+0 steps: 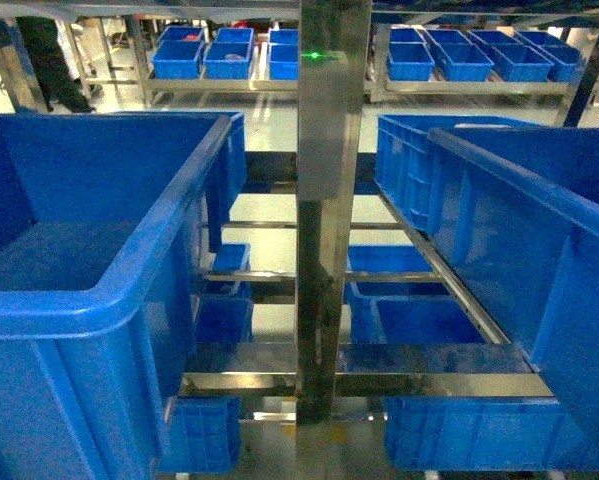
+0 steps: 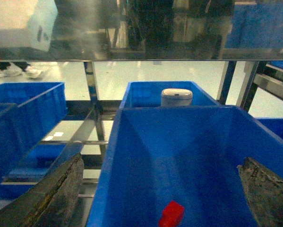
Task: Sort and place red and yellow blocks in left bins
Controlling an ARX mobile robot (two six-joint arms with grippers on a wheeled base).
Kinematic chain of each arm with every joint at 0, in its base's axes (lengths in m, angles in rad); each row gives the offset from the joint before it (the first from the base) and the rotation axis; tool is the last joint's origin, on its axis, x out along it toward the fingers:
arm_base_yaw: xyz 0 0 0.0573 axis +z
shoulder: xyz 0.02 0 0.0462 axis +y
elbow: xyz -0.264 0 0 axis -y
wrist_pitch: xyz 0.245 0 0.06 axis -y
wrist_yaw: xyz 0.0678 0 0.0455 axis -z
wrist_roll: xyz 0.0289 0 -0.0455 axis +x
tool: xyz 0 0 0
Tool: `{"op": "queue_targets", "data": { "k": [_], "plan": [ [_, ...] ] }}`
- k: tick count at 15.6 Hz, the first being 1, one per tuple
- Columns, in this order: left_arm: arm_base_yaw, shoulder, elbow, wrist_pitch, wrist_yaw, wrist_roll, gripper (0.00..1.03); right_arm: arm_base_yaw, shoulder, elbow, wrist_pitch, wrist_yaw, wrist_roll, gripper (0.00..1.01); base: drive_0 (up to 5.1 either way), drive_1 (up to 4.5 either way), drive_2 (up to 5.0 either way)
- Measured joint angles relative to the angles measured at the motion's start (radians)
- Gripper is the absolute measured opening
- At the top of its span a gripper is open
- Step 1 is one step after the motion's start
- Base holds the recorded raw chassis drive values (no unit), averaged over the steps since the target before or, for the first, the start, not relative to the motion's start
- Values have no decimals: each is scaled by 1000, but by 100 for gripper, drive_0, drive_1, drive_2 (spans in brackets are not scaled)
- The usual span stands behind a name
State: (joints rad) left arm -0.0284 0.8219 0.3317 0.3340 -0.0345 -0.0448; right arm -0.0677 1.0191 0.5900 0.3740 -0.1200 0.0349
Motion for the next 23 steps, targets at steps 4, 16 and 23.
{"op": "queue_targets", "data": {
  "k": [4,16,23],
  "plan": [
    [0,0,0,0,0,0,22,97,-245,-88,-72,146,77,98,0,0,0],
    [-1,0,0,0,0,0,22,97,-302,-180,-60,215,-10,98,0,0,0],
    [146,176,187,83,148,78,22,97,-302,-180,-59,215,-10,98,0,0,0]
  ]
}}
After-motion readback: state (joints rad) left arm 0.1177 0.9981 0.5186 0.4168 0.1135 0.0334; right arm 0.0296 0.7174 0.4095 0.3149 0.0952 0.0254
